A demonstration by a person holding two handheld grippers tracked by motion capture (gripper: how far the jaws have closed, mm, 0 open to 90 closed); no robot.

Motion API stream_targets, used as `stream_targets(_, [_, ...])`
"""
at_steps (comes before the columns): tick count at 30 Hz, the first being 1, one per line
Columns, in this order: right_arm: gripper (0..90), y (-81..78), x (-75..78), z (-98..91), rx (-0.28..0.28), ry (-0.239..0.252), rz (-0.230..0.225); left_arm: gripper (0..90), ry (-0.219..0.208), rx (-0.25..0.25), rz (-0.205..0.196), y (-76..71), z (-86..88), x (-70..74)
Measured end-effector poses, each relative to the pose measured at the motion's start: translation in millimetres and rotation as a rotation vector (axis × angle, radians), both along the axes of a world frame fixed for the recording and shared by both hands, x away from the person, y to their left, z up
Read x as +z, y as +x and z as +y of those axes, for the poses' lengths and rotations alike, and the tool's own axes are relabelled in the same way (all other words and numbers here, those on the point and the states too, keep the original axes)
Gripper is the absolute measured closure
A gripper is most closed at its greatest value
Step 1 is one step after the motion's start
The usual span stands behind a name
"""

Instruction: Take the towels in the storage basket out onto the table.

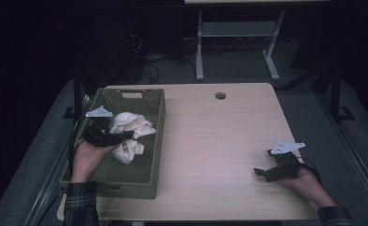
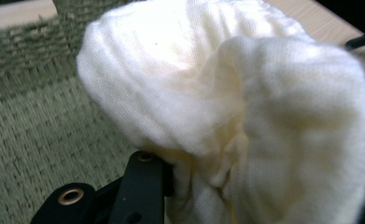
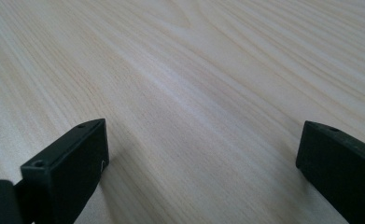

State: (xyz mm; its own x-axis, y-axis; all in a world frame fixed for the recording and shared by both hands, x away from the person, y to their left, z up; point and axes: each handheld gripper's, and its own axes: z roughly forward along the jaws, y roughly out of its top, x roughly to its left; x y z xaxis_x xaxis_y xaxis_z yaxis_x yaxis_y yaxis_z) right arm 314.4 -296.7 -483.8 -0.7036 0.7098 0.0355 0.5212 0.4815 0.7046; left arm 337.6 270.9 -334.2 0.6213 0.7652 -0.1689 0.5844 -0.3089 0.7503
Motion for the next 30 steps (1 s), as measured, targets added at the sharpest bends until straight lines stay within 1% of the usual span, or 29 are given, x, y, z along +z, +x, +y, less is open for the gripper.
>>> stream_targets(5, [1.8,0.0,0.0,0.0,0.0,0.0,0.0,70.2,-0.023,-0.007,-0.035,-2.6,-5.0,12.2])
stream_targets(7, [1.8,0.0,0.0,0.0,0.0,0.0,0.0,70.1,-0.02,-0.02,-0.05,-2.7,-8.4,16.7])
stream_targets(8, [1.8,0.0,0.0,0.0,0.0,0.001,0.001,70.1,-0.024,-0.025,-0.058,-2.8,-10.3,18.6])
stream_targets(10, [1.8,0.0,0.0,0.0,0.0,0.001,0.0,70.0,-0.045,-0.028,-0.066,-3.5,-15.2,22.0])
stream_targets(13, [1.8,0.0,0.0,0.0,0.0,0.001,0.0,70.0,-0.048,-0.047,-0.081,-3.4,-21.9,25.8])
stream_targets(21, [1.8,-0.1,0.0,0.1,-0.001,0.002,0.001,70.0,-0.077,-0.069,-0.093,-1.9,-43.3,30.5])
stream_targets(24, [1.8,0.0,0.0,0.0,0.0,0.001,0.0,70.0,-0.081,-0.087,-0.103,-2.4,-52.8,32.3])
stream_targets(25, [1.8,0.0,0.0,0.1,0.0,0.001,0.0,70.0,-0.076,-0.096,-0.106,-2.7,-56.0,33.1])
stream_targets(30, [1.8,0.0,0.0,0.1,-0.001,0.002,0.0,70.1,-0.089,-0.131,-0.12,-3.9,-70.5,35.9])
